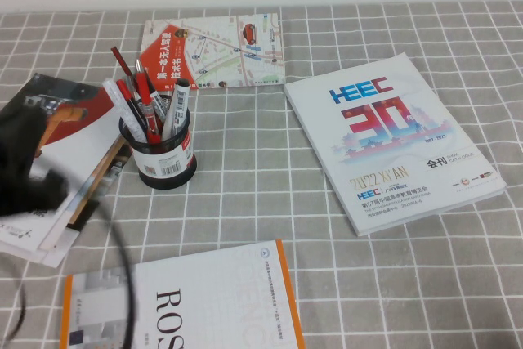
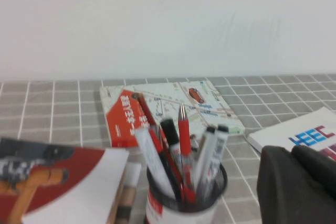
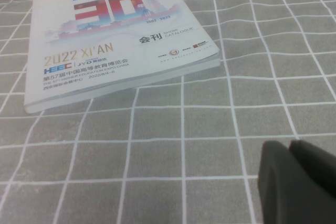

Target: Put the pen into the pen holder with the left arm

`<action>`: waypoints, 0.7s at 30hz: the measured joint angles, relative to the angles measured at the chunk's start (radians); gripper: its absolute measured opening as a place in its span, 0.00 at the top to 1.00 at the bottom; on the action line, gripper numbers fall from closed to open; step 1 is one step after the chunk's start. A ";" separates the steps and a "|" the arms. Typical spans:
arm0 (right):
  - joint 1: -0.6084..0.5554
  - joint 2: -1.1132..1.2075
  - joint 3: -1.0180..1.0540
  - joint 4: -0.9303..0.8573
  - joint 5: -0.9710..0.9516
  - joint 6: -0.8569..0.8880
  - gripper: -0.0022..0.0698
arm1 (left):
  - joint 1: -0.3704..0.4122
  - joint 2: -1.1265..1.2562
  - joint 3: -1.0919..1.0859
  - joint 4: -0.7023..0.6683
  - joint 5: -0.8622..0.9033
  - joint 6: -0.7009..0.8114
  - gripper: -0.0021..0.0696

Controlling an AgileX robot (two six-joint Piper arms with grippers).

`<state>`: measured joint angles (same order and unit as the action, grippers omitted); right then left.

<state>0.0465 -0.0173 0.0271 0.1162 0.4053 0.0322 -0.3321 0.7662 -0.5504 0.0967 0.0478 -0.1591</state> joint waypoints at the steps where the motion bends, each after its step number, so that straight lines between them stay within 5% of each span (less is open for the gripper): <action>1: 0.000 0.000 0.000 0.000 0.000 0.000 0.99 | 0.000 -0.045 0.033 0.000 0.005 -0.011 0.97; 12: 0.000 0.000 0.000 0.000 0.000 0.000 0.99 | 0.000 -0.455 0.279 -0.004 0.059 -0.121 0.97; 21: 0.000 0.000 0.000 0.000 0.000 0.000 0.99 | 0.000 -0.493 0.322 0.012 0.111 -0.121 0.97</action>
<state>0.0465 -0.0173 0.0271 0.1162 0.4053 0.0322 -0.3321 0.2732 -0.2284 0.1092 0.1593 -0.2800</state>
